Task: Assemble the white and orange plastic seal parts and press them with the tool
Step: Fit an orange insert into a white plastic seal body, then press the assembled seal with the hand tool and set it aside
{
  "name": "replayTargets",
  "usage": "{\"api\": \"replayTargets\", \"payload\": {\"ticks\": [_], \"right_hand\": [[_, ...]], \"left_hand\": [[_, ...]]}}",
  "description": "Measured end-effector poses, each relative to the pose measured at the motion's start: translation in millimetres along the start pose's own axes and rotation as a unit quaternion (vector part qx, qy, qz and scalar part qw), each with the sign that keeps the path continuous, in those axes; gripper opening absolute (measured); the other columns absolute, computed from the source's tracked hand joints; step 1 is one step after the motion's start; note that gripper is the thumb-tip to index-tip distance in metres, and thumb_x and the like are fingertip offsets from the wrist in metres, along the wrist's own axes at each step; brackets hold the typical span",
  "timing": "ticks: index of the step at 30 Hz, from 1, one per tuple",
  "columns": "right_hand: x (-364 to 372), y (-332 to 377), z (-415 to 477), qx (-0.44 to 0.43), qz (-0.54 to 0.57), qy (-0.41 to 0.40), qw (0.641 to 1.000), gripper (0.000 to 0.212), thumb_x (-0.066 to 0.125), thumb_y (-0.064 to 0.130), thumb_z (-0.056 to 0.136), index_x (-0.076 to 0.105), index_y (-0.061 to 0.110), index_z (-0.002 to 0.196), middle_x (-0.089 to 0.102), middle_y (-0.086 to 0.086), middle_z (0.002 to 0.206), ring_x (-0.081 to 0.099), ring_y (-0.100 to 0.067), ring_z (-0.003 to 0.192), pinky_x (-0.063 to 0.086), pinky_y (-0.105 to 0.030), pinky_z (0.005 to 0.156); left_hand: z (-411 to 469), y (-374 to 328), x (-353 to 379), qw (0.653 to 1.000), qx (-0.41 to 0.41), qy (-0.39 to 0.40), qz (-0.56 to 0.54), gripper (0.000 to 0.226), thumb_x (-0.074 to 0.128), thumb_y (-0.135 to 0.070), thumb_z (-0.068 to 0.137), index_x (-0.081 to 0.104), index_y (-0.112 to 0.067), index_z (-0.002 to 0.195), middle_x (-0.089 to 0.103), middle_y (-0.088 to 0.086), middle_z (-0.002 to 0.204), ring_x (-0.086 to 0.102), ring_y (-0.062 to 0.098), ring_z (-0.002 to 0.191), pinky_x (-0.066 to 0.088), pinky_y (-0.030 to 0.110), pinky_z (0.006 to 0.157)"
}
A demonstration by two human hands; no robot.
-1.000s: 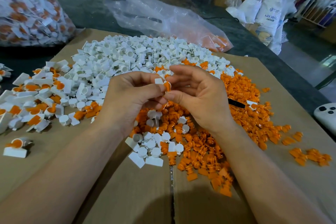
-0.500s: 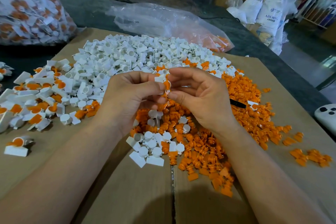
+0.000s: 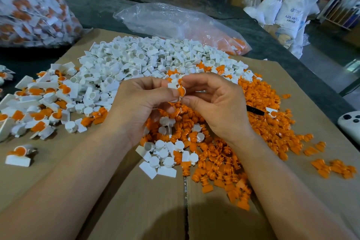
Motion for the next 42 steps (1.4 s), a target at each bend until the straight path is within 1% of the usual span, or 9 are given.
{"api": "replayTargets", "payload": {"ticks": [14,18,21,23,25,28,32,36,42], "right_hand": [[1,5,-2,-0.051,-0.062,0.007,0.997,0.038,0.069,-0.001,0.073,0.059,0.026,0.098,0.060,0.015,0.089,0.062,-0.001,0.085,0.050,-0.015,0.078],[-22,2,6,0.057,-0.115,0.016,0.992,0.035,0.075,0.021,0.070,0.058,0.038,0.096,0.061,0.018,0.090,0.061,0.003,0.084,0.048,-0.010,0.077],[-59,-6,13,0.152,-0.217,-0.023,0.964,0.026,0.072,0.036,0.072,0.063,0.031,0.096,0.061,0.018,0.086,0.057,0.008,0.075,0.042,0.000,0.065],[-74,-14,13,0.209,-0.283,-0.002,0.936,0.034,0.070,0.041,0.073,0.064,0.024,0.102,0.062,0.014,0.092,0.055,0.006,0.077,0.041,-0.005,0.063],[-77,-22,11,0.259,-0.336,0.055,0.904,0.051,0.068,0.049,0.071,0.060,0.021,0.113,0.061,0.005,0.108,0.055,-0.004,0.090,0.041,-0.017,0.074],[-69,-26,9,0.298,-0.414,0.156,0.846,0.094,0.054,0.073,0.052,0.048,0.019,0.128,0.050,-0.001,0.128,0.048,-0.017,0.113,0.039,-0.029,0.084],[-60,-30,6,0.299,-0.473,0.230,0.796,0.119,0.035,0.085,0.030,0.042,0.018,0.128,0.046,-0.003,0.127,0.043,-0.021,0.114,0.041,-0.035,0.088],[-57,-38,3,0.298,-0.510,0.250,0.768,0.107,0.054,0.080,0.052,0.035,0.018,0.136,0.037,-0.006,0.137,0.032,-0.025,0.126,0.034,-0.039,0.097],[-55,-38,7,0.279,-0.510,0.183,0.793,0.078,0.069,0.062,0.062,0.048,0.017,0.122,0.046,-0.001,0.107,0.041,-0.018,0.100,0.033,-0.029,0.071]], "left_hand": [[-1,0,1,1.000,0.012,0.008,-0.003,0.011,0.069,0.000,0.070,0.062,-0.007,0.068,0.064,0.001,0.053,0.056,0.010,0.040,0.035,0.013,0.035],[0,-1,0,0.999,0.011,-0.003,-0.032,0.018,0.068,0.003,0.070,0.058,-0.009,0.061,0.060,0.000,0.047,0.057,0.011,0.041,0.034,0.014,0.034],[1,-4,-3,0.999,0.018,-0.008,-0.029,0.029,0.067,0.003,0.072,0.056,-0.016,0.052,0.059,-0.001,0.046,0.059,0.011,0.043,0.034,0.013,0.036],[1,-4,-3,0.999,0.015,-0.007,-0.029,0.025,0.067,0.003,0.072,0.056,-0.014,0.057,0.060,0.000,0.049,0.059,0.011,0.044,0.034,0.013,0.036],[1,-3,-3,0.999,0.013,-0.007,-0.029,0.021,0.067,0.003,0.072,0.056,-0.012,0.061,0.062,0.000,0.050,0.060,0.011,0.044,0.033,0.012,0.036],[2,-2,-4,0.999,0.013,-0.010,-0.031,0.023,0.067,0.003,0.072,0.056,-0.013,0.060,0.062,0.000,0.051,0.060,0.011,0.044,0.033,0.013,0.036],[3,-2,-3,0.999,0.015,-0.004,-0.028,0.022,0.067,0.003,0.072,0.058,-0.012,0.058,0.062,0.000,0.051,0.060,0.011,0.044,0.034,0.013,0.036],[3,-2,-4,1.000,0.017,-0.002,-0.026,0.033,0.068,0.003,0.072,0.060,-0.018,0.047,0.062,0.001,0.051,0.061,0.012,0.045,0.035,0.012,0.037],[3,-2,-4,1.000,0.019,0.004,-0.018,0.035,0.068,0.002,0.072,0.061,-0.019,0.044,0.062,-0.001,0.051,0.061,0.012,0.046,0.035,0.014,0.036]]}}
Point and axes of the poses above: each hand's wrist, its own z-axis towards the middle knuckle, its own x-axis out of the palm, y = z × x, the point moved 3 cm from there along z, towards the middle knuckle
